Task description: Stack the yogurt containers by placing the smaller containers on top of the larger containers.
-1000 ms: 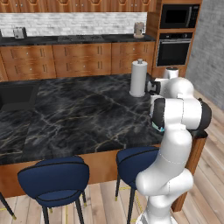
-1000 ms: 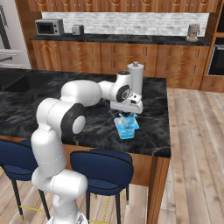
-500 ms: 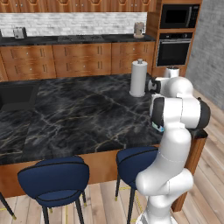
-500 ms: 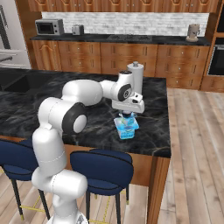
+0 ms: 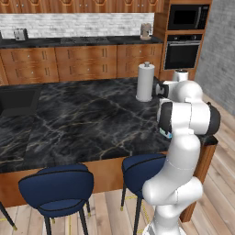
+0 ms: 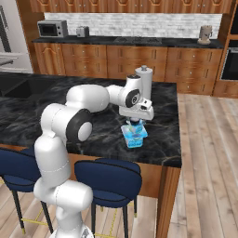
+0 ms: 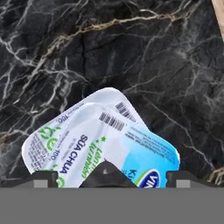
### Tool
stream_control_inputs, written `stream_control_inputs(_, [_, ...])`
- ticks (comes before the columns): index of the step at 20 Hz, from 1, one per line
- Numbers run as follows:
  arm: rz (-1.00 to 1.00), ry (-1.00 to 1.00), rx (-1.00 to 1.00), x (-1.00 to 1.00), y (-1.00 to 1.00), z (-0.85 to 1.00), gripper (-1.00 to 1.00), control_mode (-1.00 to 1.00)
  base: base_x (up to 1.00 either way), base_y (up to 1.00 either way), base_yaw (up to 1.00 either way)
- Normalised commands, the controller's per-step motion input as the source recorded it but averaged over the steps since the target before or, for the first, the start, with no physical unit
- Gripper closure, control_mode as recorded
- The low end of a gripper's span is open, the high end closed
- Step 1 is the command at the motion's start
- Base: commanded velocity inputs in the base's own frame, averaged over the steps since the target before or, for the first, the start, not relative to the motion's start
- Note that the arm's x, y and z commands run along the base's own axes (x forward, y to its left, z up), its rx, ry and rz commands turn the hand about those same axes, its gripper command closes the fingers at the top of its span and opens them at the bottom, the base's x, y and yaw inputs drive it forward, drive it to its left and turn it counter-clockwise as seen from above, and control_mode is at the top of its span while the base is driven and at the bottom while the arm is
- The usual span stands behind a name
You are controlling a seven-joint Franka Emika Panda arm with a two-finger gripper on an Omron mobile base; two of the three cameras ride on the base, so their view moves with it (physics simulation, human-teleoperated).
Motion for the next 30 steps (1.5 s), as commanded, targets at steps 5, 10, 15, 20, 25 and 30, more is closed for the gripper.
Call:
stream_control_inputs(5, [0.0, 0.01, 0.0, -0.29, 0.09, 0.09, -1.0, -1.0, 0.0, 0.0, 0.0])
stream_control_inputs(10, [0.0, 0.0, 0.0, -0.29, 0.15, 0.25, -1.0, -1.0, 0.0, 0.0, 0.0])
stream_control_inputs(15, [0.0, 0.0, 0.0, -0.38, 0.15, 0.25, -1.0, -1.0, 0.0, 0.0, 0.0])
stream_control_inputs(20, [0.0, -0.02, 0.0, -0.68, 0.23, 0.32, -1.0, -1.0, 0.0, 0.0, 0.0])
stream_control_inputs(25, [0.0, -0.05, 0.0, -0.85, 0.33, 0.4, -1.0, -1.0, 0.0, 0.0, 0.0])
stream_control_inputs(30, [0.0, -0.05, -0.01, -0.89, 0.43, 0.47, -1.0, -1.0, 0.0, 0.0, 0.0])
